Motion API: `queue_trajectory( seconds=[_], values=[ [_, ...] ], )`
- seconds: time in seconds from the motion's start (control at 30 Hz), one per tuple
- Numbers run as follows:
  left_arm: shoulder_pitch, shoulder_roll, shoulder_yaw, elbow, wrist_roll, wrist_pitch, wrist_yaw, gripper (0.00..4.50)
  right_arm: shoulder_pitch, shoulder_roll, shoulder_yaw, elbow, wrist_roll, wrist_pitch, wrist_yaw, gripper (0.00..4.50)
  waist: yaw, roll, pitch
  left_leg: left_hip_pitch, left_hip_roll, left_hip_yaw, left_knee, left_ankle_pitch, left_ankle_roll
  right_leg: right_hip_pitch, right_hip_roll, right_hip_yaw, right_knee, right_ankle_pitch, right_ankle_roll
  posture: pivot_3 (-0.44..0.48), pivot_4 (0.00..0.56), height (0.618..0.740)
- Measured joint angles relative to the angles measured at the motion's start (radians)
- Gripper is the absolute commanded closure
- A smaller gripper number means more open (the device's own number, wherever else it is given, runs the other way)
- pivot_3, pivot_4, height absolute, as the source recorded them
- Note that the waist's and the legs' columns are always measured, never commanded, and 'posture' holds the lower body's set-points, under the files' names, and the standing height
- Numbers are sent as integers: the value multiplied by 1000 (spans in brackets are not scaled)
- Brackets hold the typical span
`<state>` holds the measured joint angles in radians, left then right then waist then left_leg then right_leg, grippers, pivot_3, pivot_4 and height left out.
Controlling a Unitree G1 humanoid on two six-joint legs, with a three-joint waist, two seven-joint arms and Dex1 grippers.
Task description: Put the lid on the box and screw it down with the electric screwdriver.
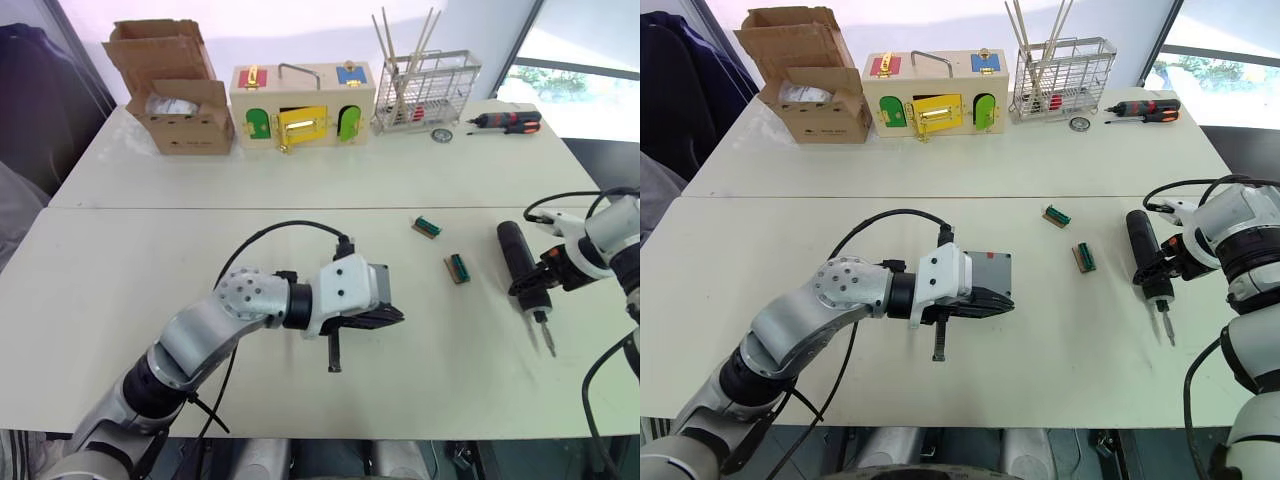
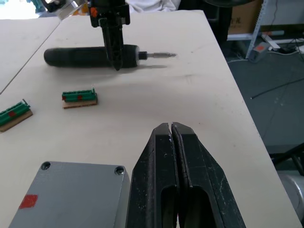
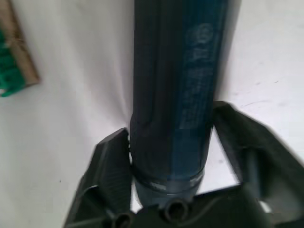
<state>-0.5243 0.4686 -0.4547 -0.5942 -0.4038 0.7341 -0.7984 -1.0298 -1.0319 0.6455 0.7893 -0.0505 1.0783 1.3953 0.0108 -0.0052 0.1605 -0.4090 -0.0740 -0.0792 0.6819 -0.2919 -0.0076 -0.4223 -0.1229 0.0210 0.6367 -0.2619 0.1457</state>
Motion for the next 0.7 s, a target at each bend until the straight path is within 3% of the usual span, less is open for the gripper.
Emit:
queue_trajectory(
  seconds=[0.2,0.37,0.47,0.57,0.7],
  values=[
    [11,2,0,-9,0,5,16,4500,13,0,8,3,-67,-58,52,2627,4,0,0,0,0,-3,0,0,0,2,0,-3,-1,0,0,0,150,730],
    [11,11,3,-4,0,3,10,4500,6,31,-58,62,-85,-97,28,2627,0,-2,-1,2,0,-3,0,0,-1,6,0,-3,-3,0,0,0,150,730],
    [7,33,8,18,0,-7,-17,4500,-69,98,-151,183,-75,-129,-68,2627,-20,2,1,3,-1,-1,1,0,-1,6,0,-1,-4,2,-1,0,150,730],
    [-11,43,23,71,-1,-23,-47,4500,-207,137,-309,262,-8,-127,-166,2627,-28,11,6,-2,-1,3,-3,0,-1,-5,-1,2,-1,2,0,0,150,730],
    [-40,63,98,184,-11,-52,-84,4500,-297,140,-563,166,102,-99,-305,2627,-21,12,6,-2,1,0,-15,4,-6,-11,0,-2,-1,2,0,0,150,730]
  ],
)
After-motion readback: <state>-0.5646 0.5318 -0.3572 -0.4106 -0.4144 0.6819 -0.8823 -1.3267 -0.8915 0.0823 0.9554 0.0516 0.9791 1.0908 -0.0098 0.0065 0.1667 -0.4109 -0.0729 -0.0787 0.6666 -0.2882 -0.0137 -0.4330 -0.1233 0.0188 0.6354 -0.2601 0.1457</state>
